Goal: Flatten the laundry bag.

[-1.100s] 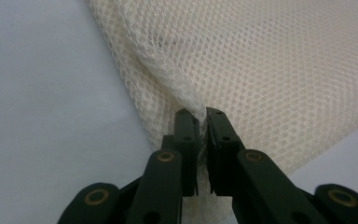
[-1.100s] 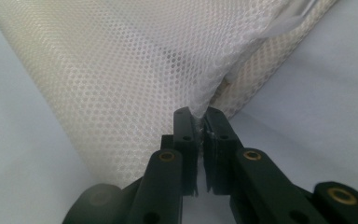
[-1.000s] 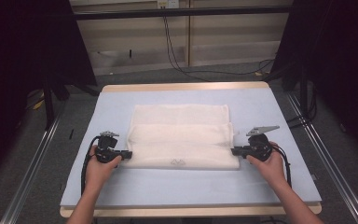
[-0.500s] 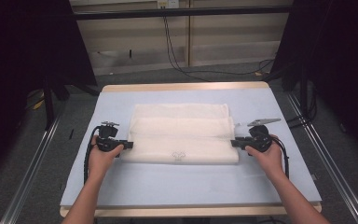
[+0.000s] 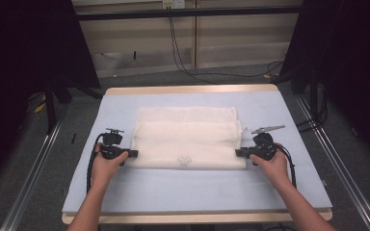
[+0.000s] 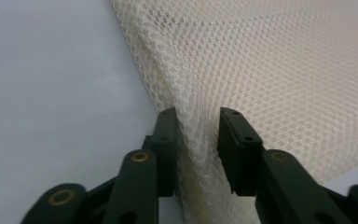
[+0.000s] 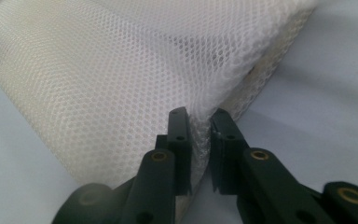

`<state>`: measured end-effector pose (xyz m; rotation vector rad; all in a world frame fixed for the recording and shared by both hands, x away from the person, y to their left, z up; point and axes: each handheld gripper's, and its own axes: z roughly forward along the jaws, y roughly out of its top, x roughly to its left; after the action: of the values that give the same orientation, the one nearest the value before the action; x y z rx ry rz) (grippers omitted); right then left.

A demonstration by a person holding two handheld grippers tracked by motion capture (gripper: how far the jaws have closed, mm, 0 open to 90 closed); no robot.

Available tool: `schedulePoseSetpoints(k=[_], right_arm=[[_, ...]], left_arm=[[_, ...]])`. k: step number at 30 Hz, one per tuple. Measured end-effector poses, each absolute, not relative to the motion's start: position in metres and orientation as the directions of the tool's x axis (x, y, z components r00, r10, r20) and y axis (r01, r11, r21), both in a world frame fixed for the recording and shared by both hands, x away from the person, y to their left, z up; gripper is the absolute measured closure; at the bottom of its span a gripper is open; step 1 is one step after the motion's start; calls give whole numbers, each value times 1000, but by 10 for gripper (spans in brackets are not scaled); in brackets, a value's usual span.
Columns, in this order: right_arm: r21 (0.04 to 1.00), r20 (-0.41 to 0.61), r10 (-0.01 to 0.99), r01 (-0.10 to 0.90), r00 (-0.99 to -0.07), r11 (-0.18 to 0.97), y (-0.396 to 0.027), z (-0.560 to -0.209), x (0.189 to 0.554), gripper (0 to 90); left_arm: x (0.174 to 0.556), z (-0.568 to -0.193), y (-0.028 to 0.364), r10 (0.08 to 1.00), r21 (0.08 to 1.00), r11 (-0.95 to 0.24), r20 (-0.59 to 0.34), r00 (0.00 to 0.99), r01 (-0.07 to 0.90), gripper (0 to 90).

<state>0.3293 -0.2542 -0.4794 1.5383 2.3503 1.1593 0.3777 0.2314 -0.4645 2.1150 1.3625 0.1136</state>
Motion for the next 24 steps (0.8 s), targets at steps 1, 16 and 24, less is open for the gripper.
schedulePoseSetpoints(k=[1, 16, 24], right_arm=[[643, 307, 817, 739, -488, 200, -254, -479, 332, 840], [715, 264, 866, 689, -425, 120, -258, -475, 373, 583], [739, 251, 896, 670, -367, 67, -260, -467, 388, 535]], left_arm=[[381, -464, 229, 851, 538, -282, -242, 466, 794, 794], [418, -451, 237, 856, 572, -215, -280, 435, 791, 661], [440, -445, 236, 857, 617, -194, -271, 438, 763, 433]])
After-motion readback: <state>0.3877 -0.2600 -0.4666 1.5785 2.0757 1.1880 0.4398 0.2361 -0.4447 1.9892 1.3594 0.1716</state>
